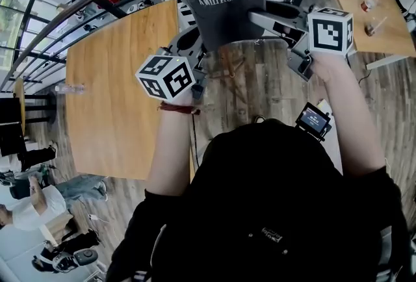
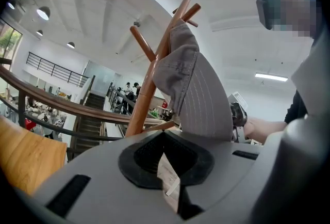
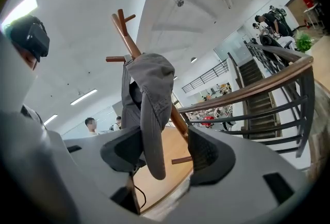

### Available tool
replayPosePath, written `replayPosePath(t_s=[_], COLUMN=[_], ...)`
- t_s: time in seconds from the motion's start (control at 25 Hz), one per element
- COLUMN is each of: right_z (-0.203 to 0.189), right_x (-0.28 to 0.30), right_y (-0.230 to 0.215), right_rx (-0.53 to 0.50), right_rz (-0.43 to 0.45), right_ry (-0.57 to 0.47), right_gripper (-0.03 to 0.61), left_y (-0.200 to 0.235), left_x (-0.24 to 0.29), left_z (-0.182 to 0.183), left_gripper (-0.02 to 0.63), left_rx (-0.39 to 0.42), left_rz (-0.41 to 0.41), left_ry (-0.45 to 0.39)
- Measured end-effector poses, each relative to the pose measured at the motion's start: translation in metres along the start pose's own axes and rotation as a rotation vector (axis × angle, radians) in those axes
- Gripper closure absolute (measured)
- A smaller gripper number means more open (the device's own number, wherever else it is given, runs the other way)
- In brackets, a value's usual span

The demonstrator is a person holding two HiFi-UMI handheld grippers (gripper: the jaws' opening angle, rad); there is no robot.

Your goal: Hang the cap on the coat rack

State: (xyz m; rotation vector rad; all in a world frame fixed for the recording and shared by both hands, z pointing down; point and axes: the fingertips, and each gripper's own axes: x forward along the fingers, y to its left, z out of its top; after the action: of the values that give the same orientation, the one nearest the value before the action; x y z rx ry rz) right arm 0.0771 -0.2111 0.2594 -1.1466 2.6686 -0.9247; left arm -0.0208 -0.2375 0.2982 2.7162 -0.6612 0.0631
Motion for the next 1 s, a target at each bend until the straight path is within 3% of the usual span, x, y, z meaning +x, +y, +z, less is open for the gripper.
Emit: replayPosePath(t_s=[0.2,0.48,0.72,0.76,0.84,0.88,1.0], right_z=[-0.034,-0.069,-0.091,-0.093,-0.096,-0.098,-0.100], right_x=[-0.028,-0.030,-0.038,-0.039,-0.042,-0.043,-0.044], right_y=[0.013,-0.049,-0.079,-0.082,-0.085,-0.085,-0.087], right_rx=[0.024,0.165,0.191,0.183,0.173,0.174,0.194], right_rz=[-0.036,-0.103,-0.173,-0.189,-0.210,-0.209,-0.198], right_ry=[-0.001,0.019,0.055,0.063,0.071,0.070,0.072], right_gripper=[0.324,0.319,0.329,0.357,0.512,0.557,0.560], left_y=[-0.017,0.006,0.009,0.007,0.000,-0.004,-0.011], left_x=[-0.033,-0.030,-0.020,-0.019,-0.015,-0.012,-0.001], left_z=[-0.047,-0.103,-0.141,-0.141,-0.138,-0.136,-0.132], left_gripper=[0.607,0.607,0.607,0.607,0.607,0.607,0.607], left_rx=[-0.036,-0.136,-0.177,-0.173,-0.152,-0.141,-0.127], left_rz=[0.031,0.043,0.024,0.014,-0.016,-0.033,-0.069], left_ry=[0.061,0.165,0.224,0.223,0.215,0.212,0.214])
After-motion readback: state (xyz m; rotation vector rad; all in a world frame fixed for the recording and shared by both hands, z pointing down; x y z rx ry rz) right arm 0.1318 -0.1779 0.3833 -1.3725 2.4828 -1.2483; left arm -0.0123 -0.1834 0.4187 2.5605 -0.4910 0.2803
